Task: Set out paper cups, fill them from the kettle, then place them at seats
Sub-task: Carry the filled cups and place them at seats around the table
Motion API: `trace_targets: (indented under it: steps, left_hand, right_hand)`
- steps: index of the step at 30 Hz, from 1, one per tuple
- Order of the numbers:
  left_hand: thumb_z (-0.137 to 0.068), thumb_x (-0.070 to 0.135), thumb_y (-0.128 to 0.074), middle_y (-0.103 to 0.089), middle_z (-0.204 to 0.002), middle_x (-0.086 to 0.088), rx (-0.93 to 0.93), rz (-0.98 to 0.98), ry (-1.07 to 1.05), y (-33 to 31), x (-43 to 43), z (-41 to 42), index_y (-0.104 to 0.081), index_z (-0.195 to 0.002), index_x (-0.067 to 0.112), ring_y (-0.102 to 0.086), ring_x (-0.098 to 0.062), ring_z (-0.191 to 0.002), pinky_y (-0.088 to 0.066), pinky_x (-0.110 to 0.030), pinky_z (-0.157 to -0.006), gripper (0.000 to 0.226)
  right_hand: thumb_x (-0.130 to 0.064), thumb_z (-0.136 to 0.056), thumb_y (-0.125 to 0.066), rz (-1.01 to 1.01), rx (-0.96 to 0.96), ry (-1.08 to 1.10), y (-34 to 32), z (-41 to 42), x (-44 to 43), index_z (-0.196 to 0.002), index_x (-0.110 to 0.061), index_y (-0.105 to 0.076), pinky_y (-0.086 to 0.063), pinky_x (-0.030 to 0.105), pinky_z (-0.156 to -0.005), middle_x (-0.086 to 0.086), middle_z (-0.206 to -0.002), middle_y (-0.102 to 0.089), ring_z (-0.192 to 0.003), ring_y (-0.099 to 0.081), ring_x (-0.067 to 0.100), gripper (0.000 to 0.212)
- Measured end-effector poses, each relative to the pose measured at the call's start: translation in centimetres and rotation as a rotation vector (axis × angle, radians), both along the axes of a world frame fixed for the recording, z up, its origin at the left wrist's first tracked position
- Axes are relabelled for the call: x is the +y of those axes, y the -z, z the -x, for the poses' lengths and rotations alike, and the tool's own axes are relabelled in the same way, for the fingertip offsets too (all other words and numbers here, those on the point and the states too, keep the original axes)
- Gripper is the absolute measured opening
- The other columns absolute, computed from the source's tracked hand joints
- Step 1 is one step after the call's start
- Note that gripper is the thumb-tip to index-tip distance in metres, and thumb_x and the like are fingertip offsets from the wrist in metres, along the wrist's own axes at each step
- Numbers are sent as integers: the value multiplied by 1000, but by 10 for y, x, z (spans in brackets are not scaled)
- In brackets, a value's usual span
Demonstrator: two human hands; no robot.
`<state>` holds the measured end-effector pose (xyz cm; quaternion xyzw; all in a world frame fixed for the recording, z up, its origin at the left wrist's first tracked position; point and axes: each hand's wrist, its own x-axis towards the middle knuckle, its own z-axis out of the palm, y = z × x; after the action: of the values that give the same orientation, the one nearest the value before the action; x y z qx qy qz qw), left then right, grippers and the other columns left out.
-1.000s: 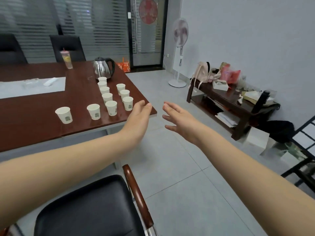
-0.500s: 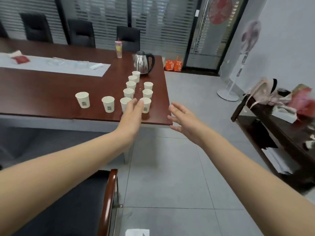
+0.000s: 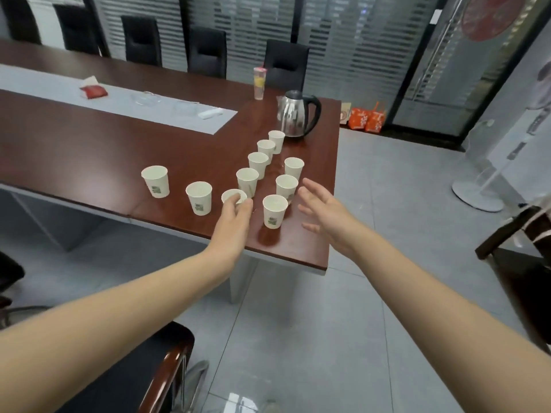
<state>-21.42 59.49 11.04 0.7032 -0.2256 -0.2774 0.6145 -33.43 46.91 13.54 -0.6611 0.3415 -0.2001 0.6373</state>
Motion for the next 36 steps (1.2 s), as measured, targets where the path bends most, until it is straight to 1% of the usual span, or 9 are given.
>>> trace_targets:
  steps: [6,10,12,14,17,19,23,27,36]
  left_hand:
    - [-100,34,-39,-45,-108,22,21,-35,-68,7,-78,-22,-32,-145,22,-42,-9,-116,-30,-37,-113,47]
    - [-101,33,-37,-40,-129,14,11,-63,-122,14,-114,-32,-28,-147,20,-36,-6,-122,-25,-26,-110,48]
    - [-102,33,-37,-43,-128,7,33,-75,-164,22,-131,-35,-28,-147,18,-38,-8,-119,-26,-22,-103,48]
    - [-101,34,-38,-50,-129,-4,55,-88,-228,34,-149,-36,-31,-144,19,-45,-20,-125,-30,-28,-108,46]
    - [-100,34,-40,-47,-123,9,80,-81,-301,52,-169,-36,-33,-144,20,-44,-17,-125,-29,-38,-114,47]
    - [-100,35,-40,-42,-132,7,93,-93,-381,64,-184,-34,-30,-146,19,-42,-14,-127,-27,-36,-115,50]
    - [-100,33,-41,-33,-150,2,92,-104,-544,86,-206,-28,-28,-147,15,-32,-12,-137,-21,-21,-108,52]
    - [-99,33,-45,-35,-151,4,117,-90,-692,104,-223,-21,-27,-148,17,-33,-9,-137,-23,-21,-108,54]
    - [-88,39,-62,-37,-149,-1,235,-61,-809,151,-239,-18,-24,-147,15,-36,-10,-135,-26,-24,-110,74]
  right_hand:
    - [-41,-96,-51,-25,16,-70,5,-41,-87,-143,-31,-36,-42,36,-101,-13,-130,-48,-123,-50,13,50]
    - [-41,-95,-52,-52,29,-108,18,-62,-134,-142,-31,-37,-43,34,-100,-11,-133,-47,-125,-48,15,50]
    - [-41,-95,-52,-64,48,-140,28,-72,-156,-143,-31,-36,-42,36,-104,-11,-133,-45,-127,-46,14,52]
    - [-41,-95,-52,-64,66,-185,37,-84,-182,-144,-29,-35,-40,35,-105,-9,-140,-44,-129,-43,13,54]
    - [-41,-95,-52,-28,93,-241,50,-100,-219,-146,-26,-33,-37,33,-106,-6,-148,-40,-133,-40,11,57]
    - [-40,-94,-54,-12,114,-309,60,-115,-247,-148,-24,-30,-33,36,-112,-4,-151,-38,-135,-39,11,61]
    - [-37,-92,-59,19,144,-425,81,-142,-290,-149,-21,-26,-30,34,-113,-2,-154,-34,-138,-36,13,68]
    - [-33,-89,-64,24,163,-532,108,-159,-315,-151,-18,-23,-27,25,-107,0,-156,-29,-142,-29,13,76]
    - [-31,-81,-74,-7,207,-701,161,-175,-328,-151,-23,-22,-31,27,-109,-7,-151,-35,-133,-35,7,88]
